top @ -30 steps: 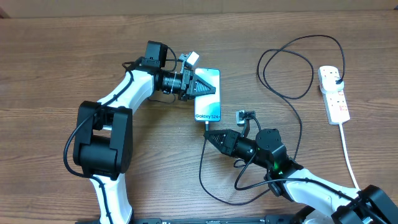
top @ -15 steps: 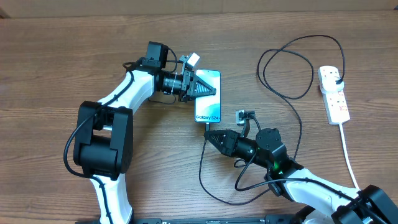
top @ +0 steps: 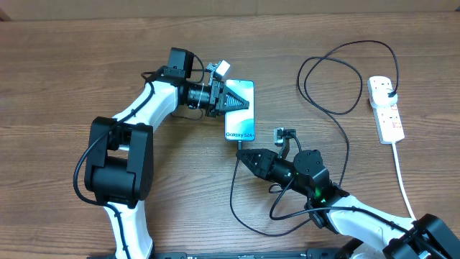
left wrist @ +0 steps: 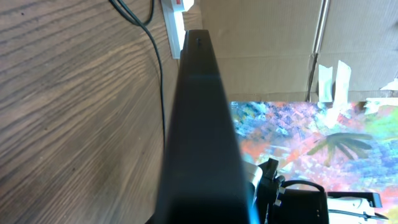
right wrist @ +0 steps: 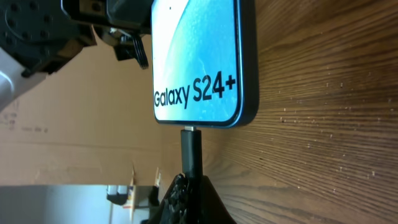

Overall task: Plug charger to phone and switch on socket
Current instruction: 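Push the black USB-C plug up into the phone's bottom port with the right gripper, then release the plug and move the right gripper onto the phone's face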

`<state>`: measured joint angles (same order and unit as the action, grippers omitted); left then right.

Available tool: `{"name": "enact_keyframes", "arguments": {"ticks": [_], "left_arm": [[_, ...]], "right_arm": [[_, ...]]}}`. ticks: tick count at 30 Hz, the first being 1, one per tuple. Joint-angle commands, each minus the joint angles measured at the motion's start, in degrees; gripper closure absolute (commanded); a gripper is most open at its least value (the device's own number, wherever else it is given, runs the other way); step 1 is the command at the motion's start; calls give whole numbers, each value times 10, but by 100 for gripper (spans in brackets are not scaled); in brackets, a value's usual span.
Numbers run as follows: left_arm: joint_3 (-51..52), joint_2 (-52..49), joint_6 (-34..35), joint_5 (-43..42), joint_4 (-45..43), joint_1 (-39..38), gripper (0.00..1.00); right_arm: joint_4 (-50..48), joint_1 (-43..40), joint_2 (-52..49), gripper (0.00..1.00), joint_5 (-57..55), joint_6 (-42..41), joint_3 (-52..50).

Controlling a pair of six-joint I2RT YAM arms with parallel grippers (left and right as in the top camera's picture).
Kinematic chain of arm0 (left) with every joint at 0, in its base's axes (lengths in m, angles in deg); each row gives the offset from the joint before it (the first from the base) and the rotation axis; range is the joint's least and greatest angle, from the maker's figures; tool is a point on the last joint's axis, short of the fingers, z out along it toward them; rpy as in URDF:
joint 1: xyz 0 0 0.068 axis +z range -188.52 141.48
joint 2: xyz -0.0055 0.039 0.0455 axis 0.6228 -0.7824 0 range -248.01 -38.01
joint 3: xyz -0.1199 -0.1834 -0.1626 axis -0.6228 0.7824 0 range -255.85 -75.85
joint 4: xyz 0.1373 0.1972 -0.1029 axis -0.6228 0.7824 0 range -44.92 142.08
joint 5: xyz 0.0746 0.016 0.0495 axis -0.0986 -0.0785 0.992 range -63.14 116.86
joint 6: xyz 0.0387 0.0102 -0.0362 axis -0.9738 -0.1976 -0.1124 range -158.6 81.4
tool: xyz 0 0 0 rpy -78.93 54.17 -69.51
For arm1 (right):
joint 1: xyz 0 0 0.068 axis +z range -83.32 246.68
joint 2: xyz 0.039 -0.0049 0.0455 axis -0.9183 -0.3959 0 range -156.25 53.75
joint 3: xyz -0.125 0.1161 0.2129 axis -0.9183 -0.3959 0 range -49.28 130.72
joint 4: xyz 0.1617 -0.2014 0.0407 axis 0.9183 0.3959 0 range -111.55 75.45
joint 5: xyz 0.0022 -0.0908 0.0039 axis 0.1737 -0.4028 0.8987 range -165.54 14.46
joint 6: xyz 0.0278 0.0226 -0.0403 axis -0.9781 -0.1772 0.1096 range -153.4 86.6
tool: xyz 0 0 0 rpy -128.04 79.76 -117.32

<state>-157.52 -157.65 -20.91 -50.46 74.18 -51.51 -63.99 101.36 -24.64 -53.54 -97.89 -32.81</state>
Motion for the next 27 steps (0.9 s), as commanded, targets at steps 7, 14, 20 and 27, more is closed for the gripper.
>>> {"name": "enact_keyframes", "arguments": {"ticks": [7, 14, 20, 27], "left_arm": [[2, 23, 5, -33, 35, -6, 96], [2, 23, 5, -37, 45, -11, 96], [2, 23, 5, -37, 45, -21, 96], [2, 23, 5, -37, 44, -21, 96]], "right_arm": [[-5, -10, -2, 96, -98, 5, 14], [21, -10, -2, 96, -89, 61, 48], [23, -10, -2, 96, -111, 84, 71], [-9, -10, -2, 96, -120, 73, 72]]}}
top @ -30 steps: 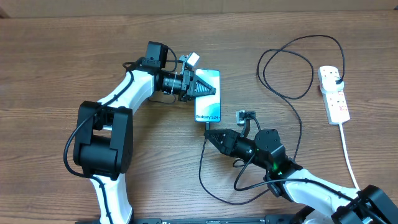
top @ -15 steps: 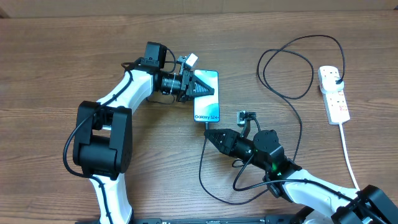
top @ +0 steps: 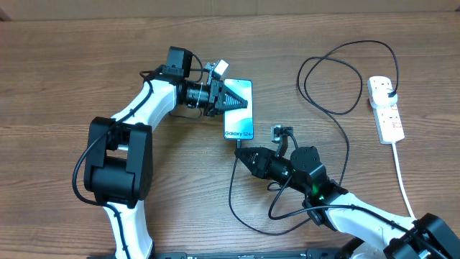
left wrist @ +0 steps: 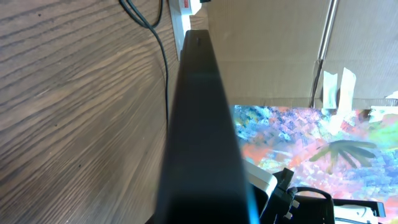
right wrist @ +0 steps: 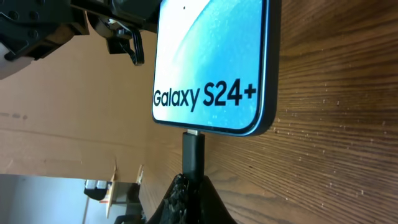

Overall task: Plug charger to phone and switch on socket
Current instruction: 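Release the plug and move the right gripper onto the phone's face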

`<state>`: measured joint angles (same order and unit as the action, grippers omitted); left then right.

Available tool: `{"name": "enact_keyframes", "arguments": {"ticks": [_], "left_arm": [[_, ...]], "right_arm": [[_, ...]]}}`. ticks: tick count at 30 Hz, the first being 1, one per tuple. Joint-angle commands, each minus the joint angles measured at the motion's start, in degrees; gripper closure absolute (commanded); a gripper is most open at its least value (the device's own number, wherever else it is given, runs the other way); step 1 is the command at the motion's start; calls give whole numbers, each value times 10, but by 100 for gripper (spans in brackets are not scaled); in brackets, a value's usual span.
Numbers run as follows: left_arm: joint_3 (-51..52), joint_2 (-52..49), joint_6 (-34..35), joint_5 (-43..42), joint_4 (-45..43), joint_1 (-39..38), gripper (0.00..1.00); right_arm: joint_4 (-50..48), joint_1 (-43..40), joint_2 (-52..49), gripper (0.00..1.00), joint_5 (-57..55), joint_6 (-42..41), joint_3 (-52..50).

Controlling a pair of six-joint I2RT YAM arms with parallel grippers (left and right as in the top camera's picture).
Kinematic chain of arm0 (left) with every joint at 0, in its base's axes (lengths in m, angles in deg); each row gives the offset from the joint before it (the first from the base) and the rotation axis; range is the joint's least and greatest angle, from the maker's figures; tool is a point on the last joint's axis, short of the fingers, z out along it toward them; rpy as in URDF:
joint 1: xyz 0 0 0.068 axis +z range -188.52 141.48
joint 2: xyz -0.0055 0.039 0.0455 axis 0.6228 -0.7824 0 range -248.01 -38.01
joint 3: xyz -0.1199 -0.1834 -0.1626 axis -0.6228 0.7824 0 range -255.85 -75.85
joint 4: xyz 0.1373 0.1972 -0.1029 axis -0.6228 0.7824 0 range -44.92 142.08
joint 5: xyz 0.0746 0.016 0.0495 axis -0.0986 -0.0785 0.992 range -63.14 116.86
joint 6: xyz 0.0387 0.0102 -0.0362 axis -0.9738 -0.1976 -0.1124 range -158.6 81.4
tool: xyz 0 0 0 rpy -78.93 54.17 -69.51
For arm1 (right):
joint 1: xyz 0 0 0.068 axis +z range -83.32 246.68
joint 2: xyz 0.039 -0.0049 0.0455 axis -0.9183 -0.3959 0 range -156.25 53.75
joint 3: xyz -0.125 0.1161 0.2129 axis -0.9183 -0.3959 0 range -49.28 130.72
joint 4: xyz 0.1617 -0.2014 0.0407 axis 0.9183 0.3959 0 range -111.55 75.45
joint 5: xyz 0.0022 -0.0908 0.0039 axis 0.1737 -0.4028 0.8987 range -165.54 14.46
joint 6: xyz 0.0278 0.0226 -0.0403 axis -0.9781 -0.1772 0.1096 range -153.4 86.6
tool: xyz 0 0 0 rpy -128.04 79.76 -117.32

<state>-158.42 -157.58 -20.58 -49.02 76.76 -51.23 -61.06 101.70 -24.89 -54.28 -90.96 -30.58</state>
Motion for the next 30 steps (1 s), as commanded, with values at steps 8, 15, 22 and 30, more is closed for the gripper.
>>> {"name": "enact_keyframes", "arguments": {"ticks": [8, 15, 22, 30], "left_arm": [[11, 22, 0, -49, 17, -24, 96], [11, 22, -1, -49, 17, -24, 96], [11, 22, -2, -45, 9, -23, 96], [11, 22, -15, -45, -43, -23, 96]], "right_arm": [[-69, -14, 1, 96, -113, -10, 50], [-73, -18, 1, 96, -116, -10, 50], [-21, -19, 1, 25, -92, -2, 50], [52, -58, 1, 0, 28, 33, 50]]}}
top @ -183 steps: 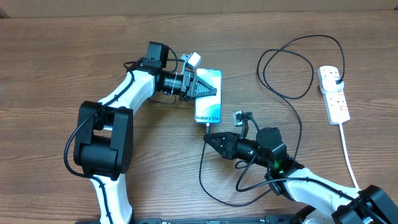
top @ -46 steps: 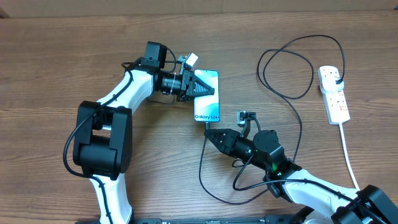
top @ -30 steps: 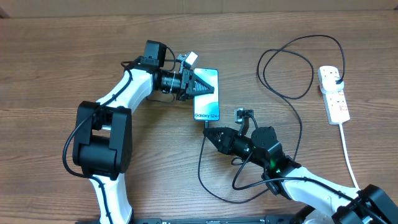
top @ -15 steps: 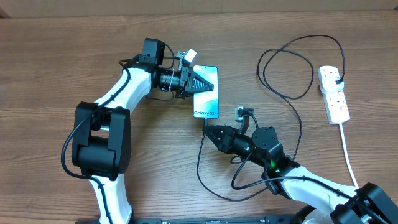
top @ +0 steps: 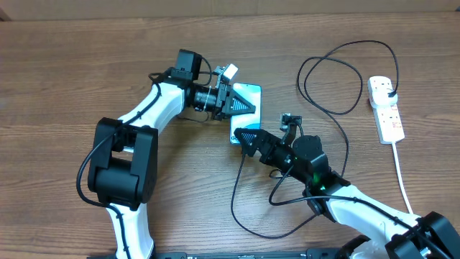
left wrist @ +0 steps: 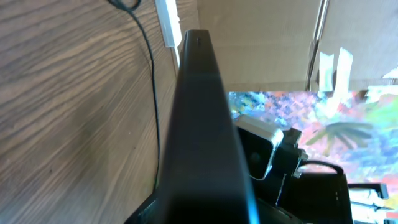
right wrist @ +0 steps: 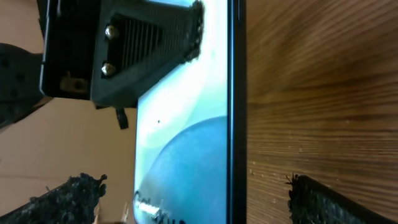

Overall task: Plug charger to phone and switch on socket
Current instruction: 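Release the plug and move the right gripper onto the phone's face, then lower the phone flat onto the table with both grippers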

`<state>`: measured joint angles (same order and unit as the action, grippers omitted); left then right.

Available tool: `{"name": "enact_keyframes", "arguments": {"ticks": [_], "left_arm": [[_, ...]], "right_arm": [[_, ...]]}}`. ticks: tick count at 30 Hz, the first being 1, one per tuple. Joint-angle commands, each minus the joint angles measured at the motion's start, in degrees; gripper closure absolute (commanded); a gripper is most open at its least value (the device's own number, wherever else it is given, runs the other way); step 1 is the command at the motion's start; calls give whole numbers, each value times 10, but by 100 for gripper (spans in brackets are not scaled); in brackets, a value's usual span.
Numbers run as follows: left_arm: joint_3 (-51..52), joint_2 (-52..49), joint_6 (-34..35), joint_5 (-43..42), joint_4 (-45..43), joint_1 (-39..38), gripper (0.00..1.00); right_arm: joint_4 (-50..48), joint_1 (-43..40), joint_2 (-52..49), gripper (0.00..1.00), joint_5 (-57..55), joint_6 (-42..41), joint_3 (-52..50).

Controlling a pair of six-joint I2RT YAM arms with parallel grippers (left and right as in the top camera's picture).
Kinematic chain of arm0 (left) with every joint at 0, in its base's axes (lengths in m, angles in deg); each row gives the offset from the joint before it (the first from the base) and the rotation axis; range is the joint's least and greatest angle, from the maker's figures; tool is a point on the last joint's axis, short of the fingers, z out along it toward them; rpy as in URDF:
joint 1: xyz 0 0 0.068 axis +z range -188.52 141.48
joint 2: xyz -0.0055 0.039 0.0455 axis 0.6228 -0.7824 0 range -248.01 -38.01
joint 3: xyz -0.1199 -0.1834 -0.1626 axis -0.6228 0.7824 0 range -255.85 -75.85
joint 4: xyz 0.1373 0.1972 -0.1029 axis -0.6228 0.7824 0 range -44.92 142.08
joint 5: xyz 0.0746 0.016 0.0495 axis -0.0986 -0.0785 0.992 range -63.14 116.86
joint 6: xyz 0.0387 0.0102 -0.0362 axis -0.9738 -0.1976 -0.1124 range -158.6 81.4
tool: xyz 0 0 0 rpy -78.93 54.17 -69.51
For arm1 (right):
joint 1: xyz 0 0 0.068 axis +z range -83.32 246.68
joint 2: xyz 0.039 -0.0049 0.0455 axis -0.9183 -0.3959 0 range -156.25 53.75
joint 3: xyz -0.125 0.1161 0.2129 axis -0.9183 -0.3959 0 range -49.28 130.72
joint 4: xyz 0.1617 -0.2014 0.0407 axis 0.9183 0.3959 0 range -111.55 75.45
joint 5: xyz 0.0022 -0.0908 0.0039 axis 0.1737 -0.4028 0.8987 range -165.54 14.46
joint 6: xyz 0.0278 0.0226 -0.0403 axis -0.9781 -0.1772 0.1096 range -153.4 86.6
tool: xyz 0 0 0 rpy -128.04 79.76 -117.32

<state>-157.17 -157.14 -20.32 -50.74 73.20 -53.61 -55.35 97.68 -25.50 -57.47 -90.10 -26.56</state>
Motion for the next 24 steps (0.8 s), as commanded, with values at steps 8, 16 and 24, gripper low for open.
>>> {"name": "enact_keyframes", "arguments": {"ticks": [8, 16, 24], "left_arm": [[-2, 18, -35, -78, -11, 1, 96], [-2, 18, -50, -130, 5, -17, 96], [-2, 18, -50, -130, 3, -42, 96]], "right_arm": [[-16, -119, 7, 3, 291, 72, 9], [-13, -158, 7, 13, 391, 110, 9], [-13, -126, 7, 30, 382, 110, 9]]}}
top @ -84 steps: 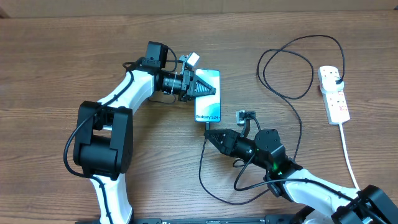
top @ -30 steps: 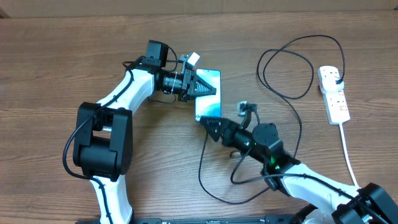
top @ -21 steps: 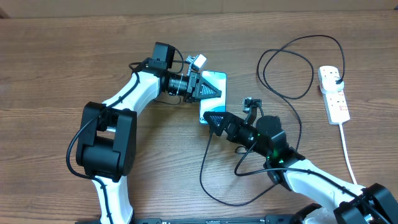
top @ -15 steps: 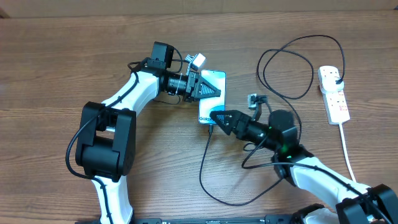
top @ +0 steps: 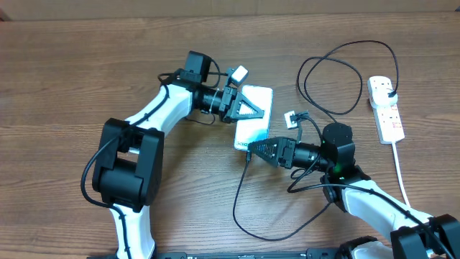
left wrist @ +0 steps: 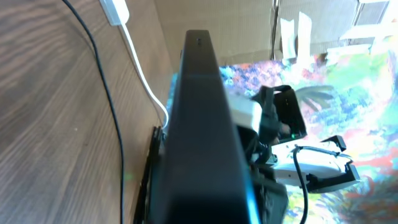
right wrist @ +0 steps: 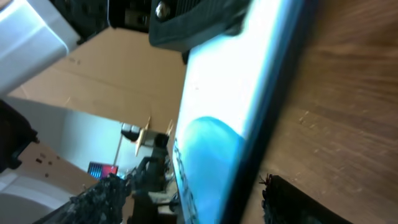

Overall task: Plug charger to phone and switch on socket
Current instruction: 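Lower the phone flat onto the table with both grippers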

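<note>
The phone (top: 256,124) with a pale blue screen is tilted up off the table, and my left gripper (top: 248,109) is shut on its upper part. In the left wrist view only its dark edge (left wrist: 199,124) shows. My right gripper (top: 253,149) is open at the phone's lower end, its rough black fingers (right wrist: 102,196) on either side of the screen (right wrist: 249,93). The black charger cable (top: 237,194) reaches that lower end, but the plug itself is hidden there. At the far right lies the white power strip (top: 386,108) with the charger in it.
The black cable loops (top: 338,108) between the phone and the strip, with another loop near the front edge. The strip's white lead (top: 404,180) runs toward the front right. A cardboard wall stands behind the table.
The left gripper and phone have shifted right and turned a little. My right arm has swung round and now points left at the phone's lower end, jaws still open astride it.
At first my right gripper was shut on the black plug, its tip at the phone's bottom port, while the left gripper held the phone. That held a second later. Then the right jaws stood open astride the phone, and both have since shifted right.
</note>
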`<state>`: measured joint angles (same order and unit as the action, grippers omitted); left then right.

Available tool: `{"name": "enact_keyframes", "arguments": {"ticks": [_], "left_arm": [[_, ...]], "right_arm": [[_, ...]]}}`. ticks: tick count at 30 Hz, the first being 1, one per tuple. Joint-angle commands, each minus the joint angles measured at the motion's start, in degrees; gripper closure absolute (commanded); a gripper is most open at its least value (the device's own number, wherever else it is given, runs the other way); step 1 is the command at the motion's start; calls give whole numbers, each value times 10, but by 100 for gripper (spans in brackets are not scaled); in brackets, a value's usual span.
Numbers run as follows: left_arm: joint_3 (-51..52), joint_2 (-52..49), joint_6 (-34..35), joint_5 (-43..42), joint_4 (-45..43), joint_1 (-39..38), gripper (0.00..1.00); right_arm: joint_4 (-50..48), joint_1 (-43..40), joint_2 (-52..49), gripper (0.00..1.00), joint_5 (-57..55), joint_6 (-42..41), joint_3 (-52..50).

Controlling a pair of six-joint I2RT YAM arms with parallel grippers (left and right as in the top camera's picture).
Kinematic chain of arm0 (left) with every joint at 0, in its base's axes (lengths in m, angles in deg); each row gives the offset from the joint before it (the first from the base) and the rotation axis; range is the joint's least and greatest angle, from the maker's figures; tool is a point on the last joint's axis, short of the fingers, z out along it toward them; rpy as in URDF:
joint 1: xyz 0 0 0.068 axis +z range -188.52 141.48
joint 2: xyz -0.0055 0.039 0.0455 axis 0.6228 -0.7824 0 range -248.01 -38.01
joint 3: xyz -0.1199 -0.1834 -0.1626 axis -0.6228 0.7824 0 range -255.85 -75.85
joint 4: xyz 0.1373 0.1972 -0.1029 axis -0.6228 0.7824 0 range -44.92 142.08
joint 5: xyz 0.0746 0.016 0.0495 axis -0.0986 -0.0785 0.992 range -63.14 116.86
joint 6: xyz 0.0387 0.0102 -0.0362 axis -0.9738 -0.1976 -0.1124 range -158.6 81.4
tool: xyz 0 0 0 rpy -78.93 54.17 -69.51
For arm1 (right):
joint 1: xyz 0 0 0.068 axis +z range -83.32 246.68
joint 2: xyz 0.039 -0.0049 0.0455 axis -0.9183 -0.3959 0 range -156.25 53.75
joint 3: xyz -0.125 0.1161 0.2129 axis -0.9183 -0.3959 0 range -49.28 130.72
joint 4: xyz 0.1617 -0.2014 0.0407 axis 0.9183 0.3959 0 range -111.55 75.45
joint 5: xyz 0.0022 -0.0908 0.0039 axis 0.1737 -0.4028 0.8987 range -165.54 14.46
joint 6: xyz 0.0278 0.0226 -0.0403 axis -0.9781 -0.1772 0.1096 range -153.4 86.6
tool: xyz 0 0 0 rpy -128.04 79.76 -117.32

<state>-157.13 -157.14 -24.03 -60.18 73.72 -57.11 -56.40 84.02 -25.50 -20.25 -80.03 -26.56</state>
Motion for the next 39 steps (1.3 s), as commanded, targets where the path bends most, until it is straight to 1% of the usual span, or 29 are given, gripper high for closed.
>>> {"name": "enact_keyframes", "arguments": {"ticks": [1, 3, 5, 11, 12, 14, 16, 25, 28, 30, 31, 35, 36, 39], "left_arm": [[-2, 18, -13, -36, -2, -9, 96], [-2, 18, -14, -36, -2, -12, 96], [-2, 18, -17, -36, -2, -16, 96], [-2, 18, -18, -36, -2, -21, 96], [-2, 18, -18, -36, -2, -21, 96], [-2, 18, -18, -36, -2, -21, 96], [-2, 18, -18, -36, -2, -21, 96], [-2, 18, -24, -36, -2, -21, 96], [-2, 18, -24, -36, -2, -21, 96], [-2, 18, -24, -34, -2, -21, 95], [-2, 18, -24, -31, -2, -21, 94], [-2, 18, -24, -9, -2, -21, 78], [-2, 18, -24, -8, -2, -21, 73], [-2, 18, -23, -1, -2, -21, 50]], "right_arm": [[-6, 13, 7, 34, 6, 6, 9], [-10, 13, 7, 41, -11, -3, 9], [-14, 13, 7, 46, -32, -16, 9], [-48, 13, 7, 57, -54, -27, 9], [-54, 13, 7, 58, -53, -31, 9], [-62, 13, 7, 66, -53, -33, 9], [-65, 13, 7, 67, -53, -44, 9], [-64, 13, 7, 71, -51, -44, 9], [-64, 13, 7, 82, -51, -44, 9], [-64, 13, 7, 86, -51, -44, 9], [-64, 13, 7, 88, -51, -44, 9], [-64, 13, 7, 95, -51, -44, 9], [-64, 13, 7, 96, -51, -44, 9], [-61, 13, 7, 97, -51, -44, 9]]}}
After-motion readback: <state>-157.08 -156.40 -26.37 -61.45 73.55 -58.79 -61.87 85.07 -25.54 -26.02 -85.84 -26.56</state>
